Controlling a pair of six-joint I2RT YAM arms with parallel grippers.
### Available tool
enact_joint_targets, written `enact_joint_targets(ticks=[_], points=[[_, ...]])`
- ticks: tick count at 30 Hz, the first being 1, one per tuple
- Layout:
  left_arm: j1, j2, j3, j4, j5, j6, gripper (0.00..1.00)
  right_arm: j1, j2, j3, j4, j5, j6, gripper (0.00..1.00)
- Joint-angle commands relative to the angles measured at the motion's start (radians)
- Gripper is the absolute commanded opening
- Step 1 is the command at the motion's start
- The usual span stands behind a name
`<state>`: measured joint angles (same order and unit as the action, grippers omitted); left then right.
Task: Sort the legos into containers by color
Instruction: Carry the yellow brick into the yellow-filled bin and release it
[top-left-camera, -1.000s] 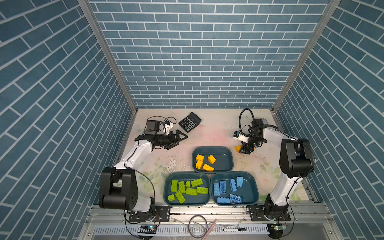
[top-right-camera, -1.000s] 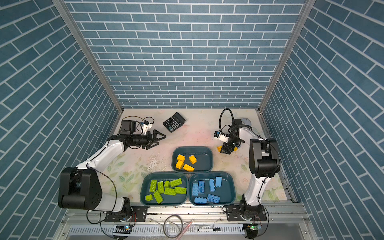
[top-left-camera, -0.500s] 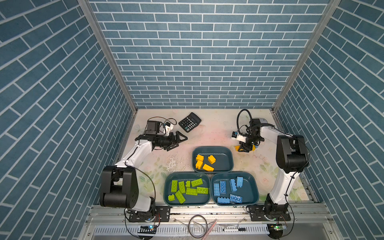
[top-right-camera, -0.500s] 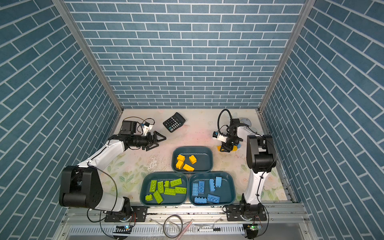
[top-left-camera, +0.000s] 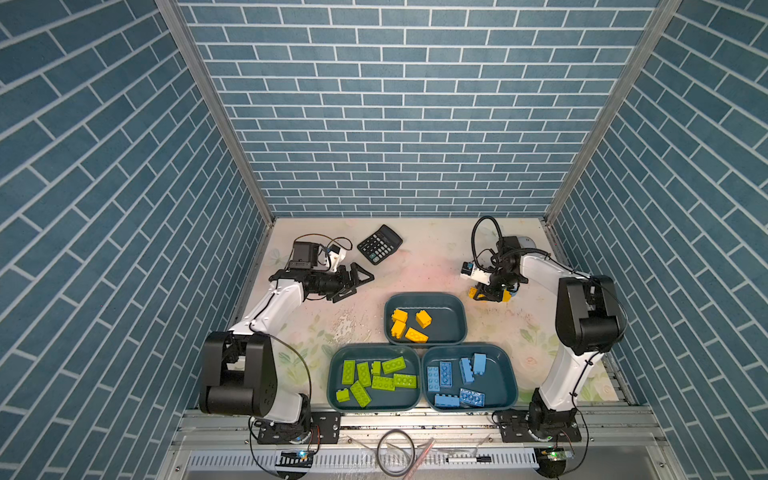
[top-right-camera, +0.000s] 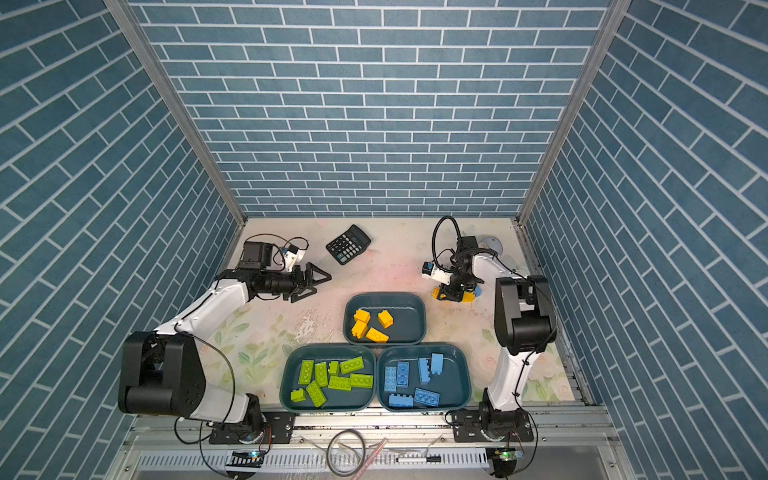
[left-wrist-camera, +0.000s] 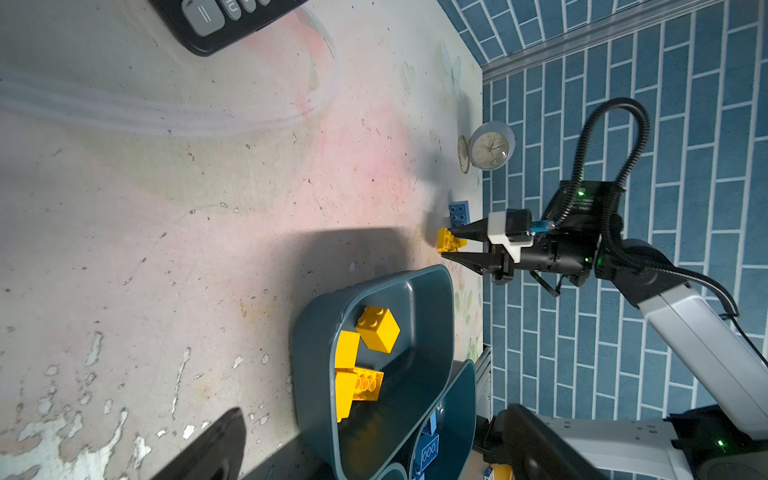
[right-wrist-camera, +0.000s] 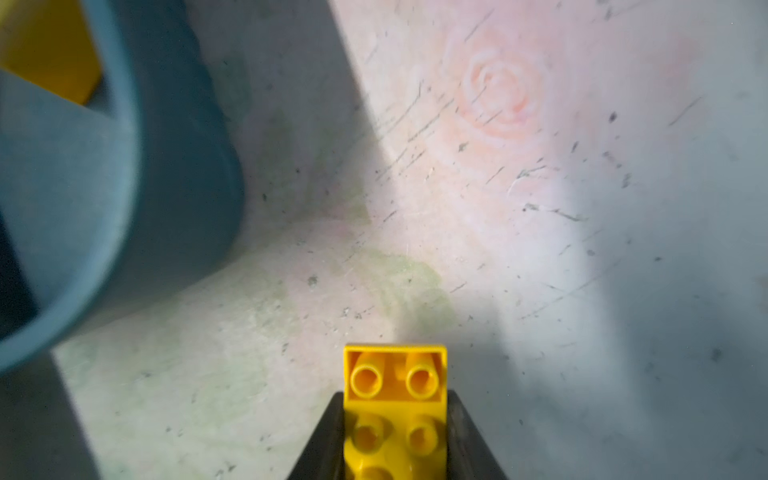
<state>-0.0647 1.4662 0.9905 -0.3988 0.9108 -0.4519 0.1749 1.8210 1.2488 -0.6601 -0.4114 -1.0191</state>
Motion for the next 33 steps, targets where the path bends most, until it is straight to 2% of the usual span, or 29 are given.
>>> enact_joint_targets(ticks=[1, 4, 9, 14, 17, 22, 26, 29, 33], points=[[0.008, 0.001, -0.007, 0.007, 0.014, 0.015, 0.98, 0.036, -0.167, -0.048, -0.024, -0.062, 0.075, 0.32], [0.008, 0.003, -0.009, 0.018, 0.017, 0.008, 0.98, 0.087, -0.279, -0.108, -0.028, -0.091, 0.120, 0.32], [0.007, -0.001, -0.012, 0.042, 0.017, -0.013, 0.98, 0.240, -0.391, -0.171, -0.015, -0.123, 0.210, 0.32], [0.008, -0.004, -0.012, 0.061, 0.013, -0.032, 0.98, 0.392, -0.357, -0.195, 0.084, -0.135, 0.281, 0.32], [0.007, -0.016, -0.009, 0.056, 0.008, -0.033, 0.98, 0.443, -0.300, -0.192, 0.122, -0.129, 0.290, 0.33], [0.008, -0.038, -0.016, 0.055, -0.001, -0.038, 0.98, 0.479, -0.207, -0.165, 0.118, -0.128, 0.271, 0.38], [0.008, -0.049, -0.021, 0.054, -0.006, -0.040, 0.98, 0.478, -0.188, -0.127, 0.051, -0.155, 0.275, 0.57], [0.008, -0.051, -0.020, 0.046, -0.004, -0.037, 0.98, 0.457, -0.221, -0.116, 0.000, -0.144, 0.280, 0.66], [0.008, -0.050, -0.017, 0.043, -0.004, -0.038, 0.98, 0.365, -0.307, -0.128, -0.048, -0.107, 0.295, 0.68]])
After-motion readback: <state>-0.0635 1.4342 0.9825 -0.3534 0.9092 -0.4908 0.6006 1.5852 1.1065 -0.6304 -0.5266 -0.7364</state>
